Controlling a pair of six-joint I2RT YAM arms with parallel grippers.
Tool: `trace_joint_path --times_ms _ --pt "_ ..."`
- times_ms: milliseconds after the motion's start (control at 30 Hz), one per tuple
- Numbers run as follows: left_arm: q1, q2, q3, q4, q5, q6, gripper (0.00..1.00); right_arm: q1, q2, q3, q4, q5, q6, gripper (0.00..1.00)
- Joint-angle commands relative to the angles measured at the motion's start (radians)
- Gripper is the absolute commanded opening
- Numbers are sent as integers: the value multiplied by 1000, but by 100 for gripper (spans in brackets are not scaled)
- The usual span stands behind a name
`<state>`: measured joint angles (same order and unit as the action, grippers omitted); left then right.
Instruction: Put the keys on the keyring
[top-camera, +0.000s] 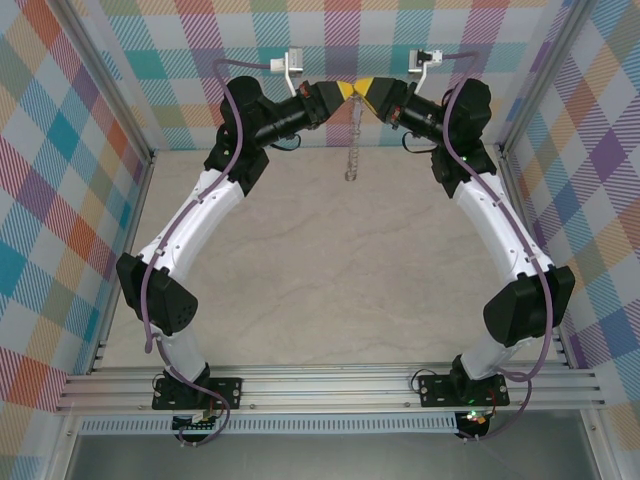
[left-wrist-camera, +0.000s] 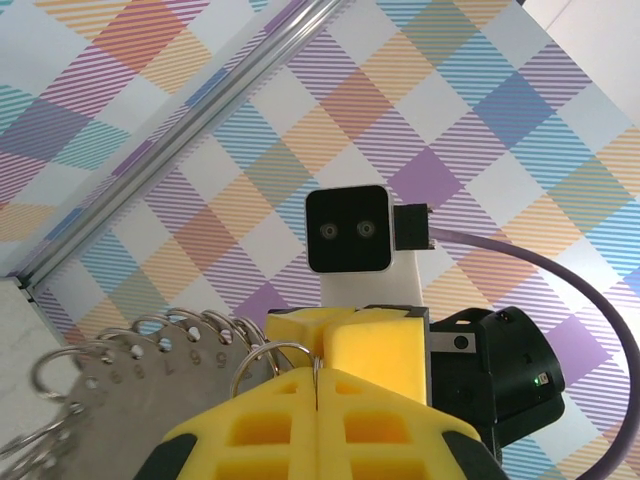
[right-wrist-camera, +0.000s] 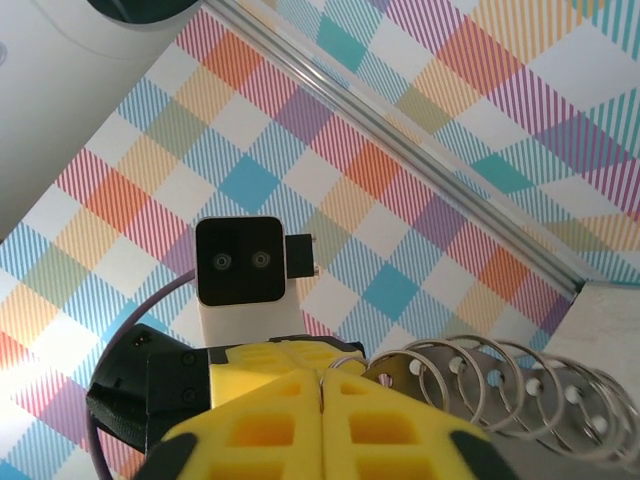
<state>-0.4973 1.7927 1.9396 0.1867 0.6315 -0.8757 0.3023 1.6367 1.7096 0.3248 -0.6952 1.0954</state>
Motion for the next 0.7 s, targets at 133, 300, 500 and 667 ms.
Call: trace_joint_path --times_ms 133,300,500,667 --pt "-13 -46 13 47 -3 14 2 5 -23 28 -69 -14 -71 0" --pt "4 -69 57 -130 -1 147 45 -26 -18 66 -186 -90 -176 0" --pt "42 -52 128 -278 89 219 55 -59 15 133 -305 -268 -318 0" --pt "55 8 255 -447 183 303 53 -72 67 198 -364 -382 -367 0"
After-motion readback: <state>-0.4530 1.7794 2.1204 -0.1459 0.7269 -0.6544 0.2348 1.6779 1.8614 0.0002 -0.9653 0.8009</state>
